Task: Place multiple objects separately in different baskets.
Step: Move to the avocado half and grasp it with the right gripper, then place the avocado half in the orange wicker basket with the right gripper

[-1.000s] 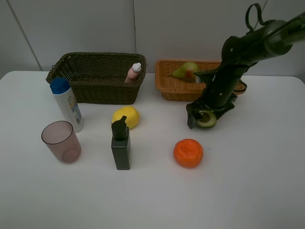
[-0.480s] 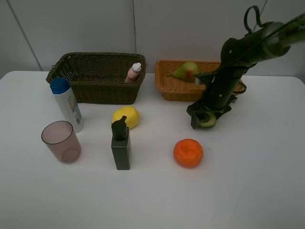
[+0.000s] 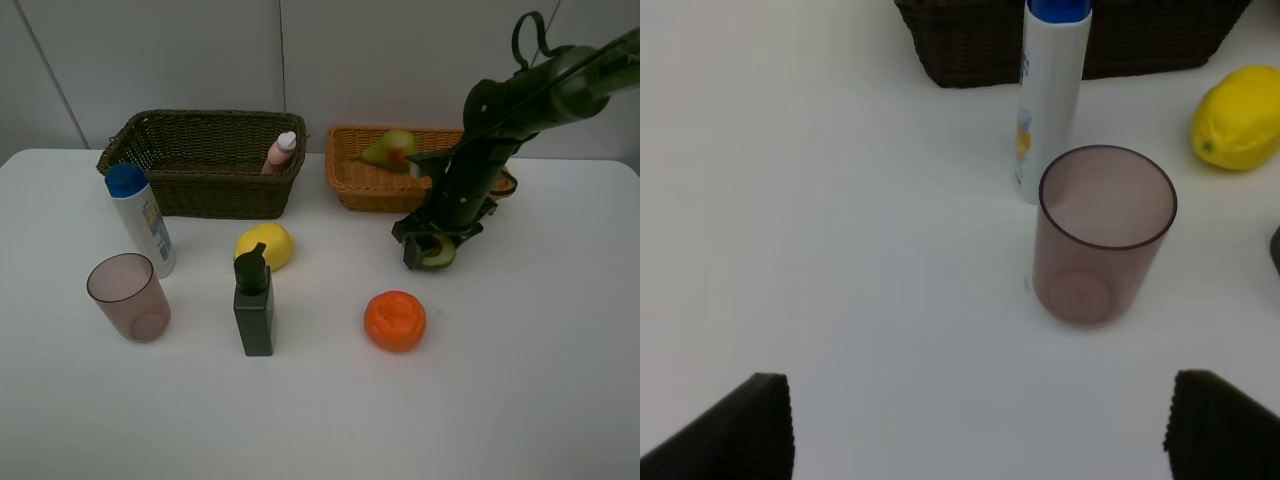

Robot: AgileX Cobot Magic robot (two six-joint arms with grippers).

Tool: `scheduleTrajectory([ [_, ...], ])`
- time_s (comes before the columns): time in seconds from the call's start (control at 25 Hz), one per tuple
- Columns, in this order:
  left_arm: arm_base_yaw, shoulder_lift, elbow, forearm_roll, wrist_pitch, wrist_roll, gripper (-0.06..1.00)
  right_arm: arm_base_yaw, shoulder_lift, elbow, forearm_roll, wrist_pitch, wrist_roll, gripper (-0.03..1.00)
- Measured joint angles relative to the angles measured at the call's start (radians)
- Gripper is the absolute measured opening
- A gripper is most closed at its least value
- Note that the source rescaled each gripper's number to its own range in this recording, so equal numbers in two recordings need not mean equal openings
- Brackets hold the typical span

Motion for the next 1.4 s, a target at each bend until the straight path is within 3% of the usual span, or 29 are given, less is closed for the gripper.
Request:
scheduleTrajectory([
  [0.44,0.000,0.000,0.000,0.000,0.000,0.000,1.00,0.000,0.000,-0.004,0.000,0.007,0.001,0.43],
  [0.8,0.000,0.000,0.000,0.000,0.000,0.000,1.00,0.000,-0.005,-0.061,0.001,0.137,0.003,0.43],
  [1.4,0.000,0.000,0.000,0.000,0.000,0.000,1.00,0.000,-0.223,-0.061,-0.019,0.164,0.003,0.43],
])
